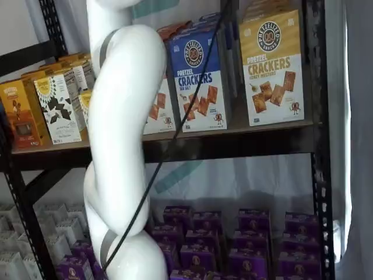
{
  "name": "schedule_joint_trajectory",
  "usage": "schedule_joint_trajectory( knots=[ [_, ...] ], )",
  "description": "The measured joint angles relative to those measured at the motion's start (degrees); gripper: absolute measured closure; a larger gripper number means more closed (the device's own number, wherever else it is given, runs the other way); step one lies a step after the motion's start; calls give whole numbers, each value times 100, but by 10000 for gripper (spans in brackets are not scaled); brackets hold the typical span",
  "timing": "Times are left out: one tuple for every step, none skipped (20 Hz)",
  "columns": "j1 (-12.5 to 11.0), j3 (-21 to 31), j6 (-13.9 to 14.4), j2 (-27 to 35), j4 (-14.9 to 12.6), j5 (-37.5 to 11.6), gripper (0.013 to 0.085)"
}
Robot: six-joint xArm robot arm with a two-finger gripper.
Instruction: Retrieve the yellow and white box located on the top shelf, the sixth one from the left
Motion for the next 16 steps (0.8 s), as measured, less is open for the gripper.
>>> schedule_joint_trajectory(
  knots=[
    [-25, 5, 16, -7, 60, 15, 130],
    [-62, 66, 31, -48, 144, -5, 130],
    [-95, 199, 33, -131, 214, -89, 130],
    [-131, 333, 29, -218, 279, -173, 130],
    [-166, 517, 11, -333, 338, -297, 130],
    [-200, 694, -8, -445, 392, -422, 130],
    [-237, 885, -29, -564, 454, -562, 130],
    [-273, 1077, -51, -684, 516, -702, 130],
    [-311, 1295, -81, -821, 580, -872, 130],
    [-345, 1500, -112, -950, 634, -1028, 130],
    [-368, 1650, -139, -1045, 671, -1145, 130],
    [-388, 1753, -161, -1108, 694, -1218, 130],
    [-409, 1824, -181, -1150, 715, -1253, 130],
    [-444, 1915, -206, -1202, 750, -1295, 130],
    [-473, 1993, -224, -1244, 789, -1344, 130],
    [-493, 2051, -241, -1275, 814, -1384, 130]
  ],
)
